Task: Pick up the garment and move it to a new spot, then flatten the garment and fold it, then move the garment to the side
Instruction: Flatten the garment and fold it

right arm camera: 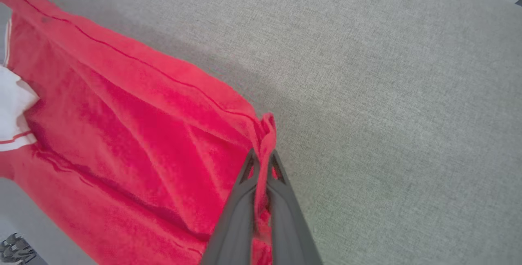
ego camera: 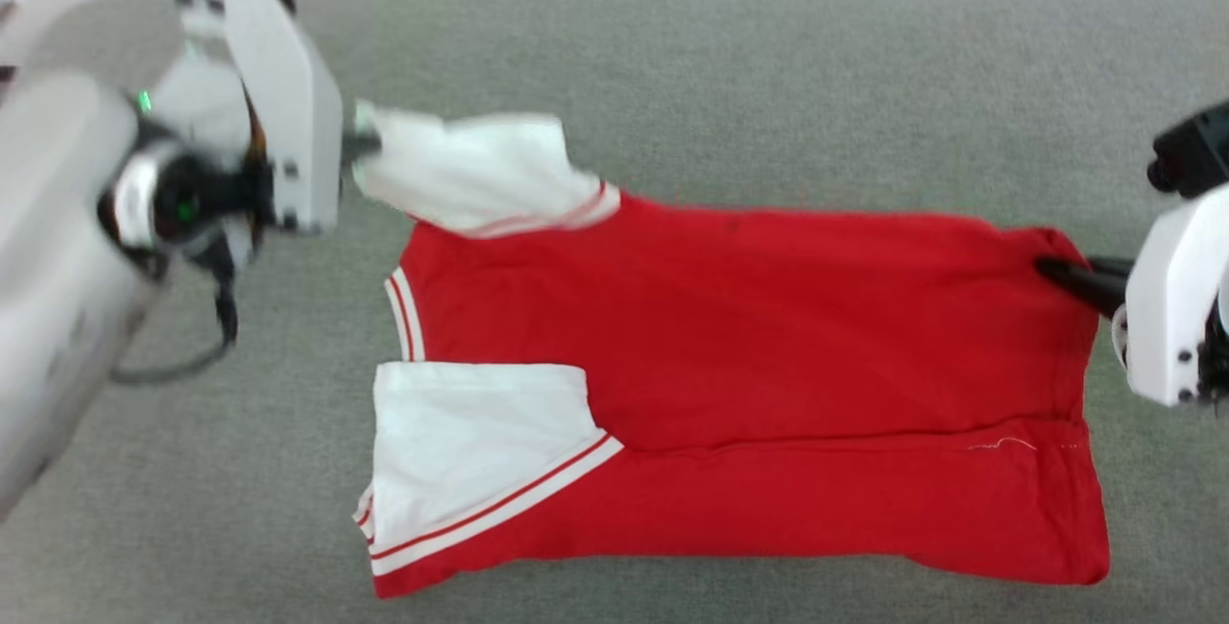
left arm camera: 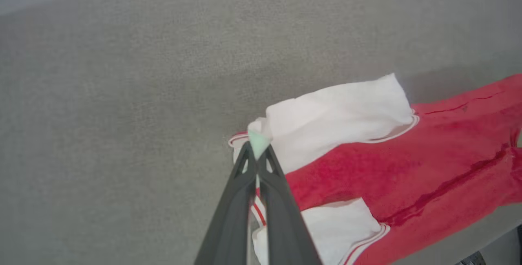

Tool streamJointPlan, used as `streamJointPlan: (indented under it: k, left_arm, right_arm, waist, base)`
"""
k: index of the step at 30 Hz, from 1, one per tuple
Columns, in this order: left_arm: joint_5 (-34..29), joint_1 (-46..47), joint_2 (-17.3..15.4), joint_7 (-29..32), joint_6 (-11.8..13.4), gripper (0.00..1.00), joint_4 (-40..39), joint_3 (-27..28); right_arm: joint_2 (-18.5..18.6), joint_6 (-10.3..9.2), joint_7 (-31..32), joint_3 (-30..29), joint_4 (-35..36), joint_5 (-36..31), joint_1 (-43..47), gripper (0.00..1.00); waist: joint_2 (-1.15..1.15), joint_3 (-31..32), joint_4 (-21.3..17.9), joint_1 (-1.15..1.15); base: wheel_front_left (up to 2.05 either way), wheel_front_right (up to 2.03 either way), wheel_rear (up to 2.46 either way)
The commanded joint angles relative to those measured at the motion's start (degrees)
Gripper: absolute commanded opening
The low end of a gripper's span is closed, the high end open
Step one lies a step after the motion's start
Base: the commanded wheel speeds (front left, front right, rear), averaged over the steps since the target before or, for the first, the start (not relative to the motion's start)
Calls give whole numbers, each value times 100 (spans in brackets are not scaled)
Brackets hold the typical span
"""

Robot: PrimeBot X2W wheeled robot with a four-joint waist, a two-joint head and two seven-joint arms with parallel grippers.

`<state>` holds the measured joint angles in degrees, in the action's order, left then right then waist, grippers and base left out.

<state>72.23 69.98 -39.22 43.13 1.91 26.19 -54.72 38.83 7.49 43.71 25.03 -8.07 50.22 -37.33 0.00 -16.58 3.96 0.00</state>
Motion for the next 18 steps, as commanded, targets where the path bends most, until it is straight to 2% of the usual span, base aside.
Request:
streamJointPlan:
  k: [1, 5, 10, 14, 18]
  left_arm:
    - [76, -197, -108, 37, 141, 0, -234, 7]
    - [289, -965, -685, 155, 913, 0, -1661, -6]
    - [551, -1829, -1172, 62, 1641, 0, -3083, -52]
    - [576, -2284, -1355, -15, 1973, 0, -3643, -170]
    - [608, -2518, -1320, -10, 2064, 0, -3780, -299]
  right_arm:
    - [30, 0, 22, -66, 56, 76, 160, 0]
    - [97, 0, 157, -314, 332, 110, 708, 0]
    - [13, 0, 270, -690, 558, 1, 1365, 0]
    - [-159, 0, 414, -961, 661, -74, 1837, 0]
    - [-386, 0, 593, -1166, 777, -195, 2149, 0]
  waist:
    - [0, 150, 125, 0]
    - [0, 204, 137, 0]
    - [0, 221, 134, 0]
    - [0, 233, 128, 0]
    - [0, 224, 124, 0]
  base:
    - [0, 0, 0]
    - [0, 0, 0]
    - [0, 0, 0]
    - [0, 0, 0]
    - [0, 0, 0]
